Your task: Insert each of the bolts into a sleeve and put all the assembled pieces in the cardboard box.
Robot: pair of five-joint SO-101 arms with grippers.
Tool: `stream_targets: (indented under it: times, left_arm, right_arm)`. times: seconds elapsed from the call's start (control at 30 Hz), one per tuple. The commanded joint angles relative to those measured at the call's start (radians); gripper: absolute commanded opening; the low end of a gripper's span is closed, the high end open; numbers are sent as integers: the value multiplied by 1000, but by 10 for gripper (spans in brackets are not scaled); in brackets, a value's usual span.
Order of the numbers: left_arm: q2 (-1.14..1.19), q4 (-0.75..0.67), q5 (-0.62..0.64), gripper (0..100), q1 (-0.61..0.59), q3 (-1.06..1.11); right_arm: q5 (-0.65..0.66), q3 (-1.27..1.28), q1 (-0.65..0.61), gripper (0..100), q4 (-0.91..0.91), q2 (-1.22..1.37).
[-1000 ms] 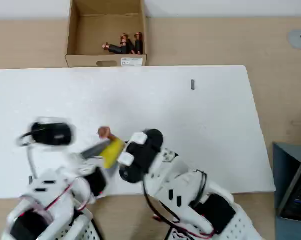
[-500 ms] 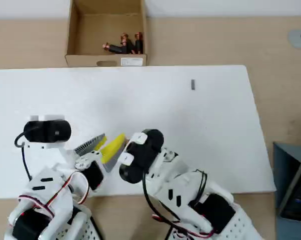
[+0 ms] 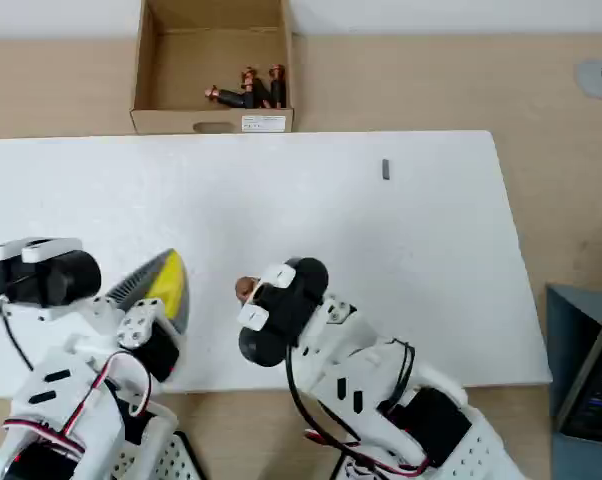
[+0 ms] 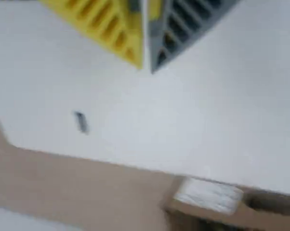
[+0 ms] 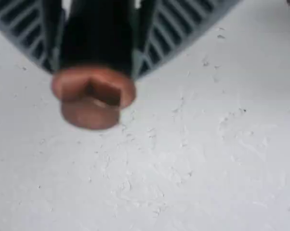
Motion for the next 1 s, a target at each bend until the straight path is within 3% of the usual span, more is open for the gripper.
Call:
stream_targets:
  times: [0.0,0.17,0.33,0.6,0.97]
  left_arm:
    - [-2,-8,-55,2,-106,64]
    - [-4,-8,-127,2,-222,245]
    - [-4,-12,-163,2,-250,400]
    - [-4,-130,-244,2,-328,559]
    - [-4,-133,-252,2,-328,643]
  right_arm:
    - [-37,-51,59,9,-29,-8]
    - [-38,-110,188,9,-29,2]
    - [-41,-183,222,9,-23,67]
    - [-41,-492,305,9,-34,456]
    - [-35,-834,384,9,-199,944]
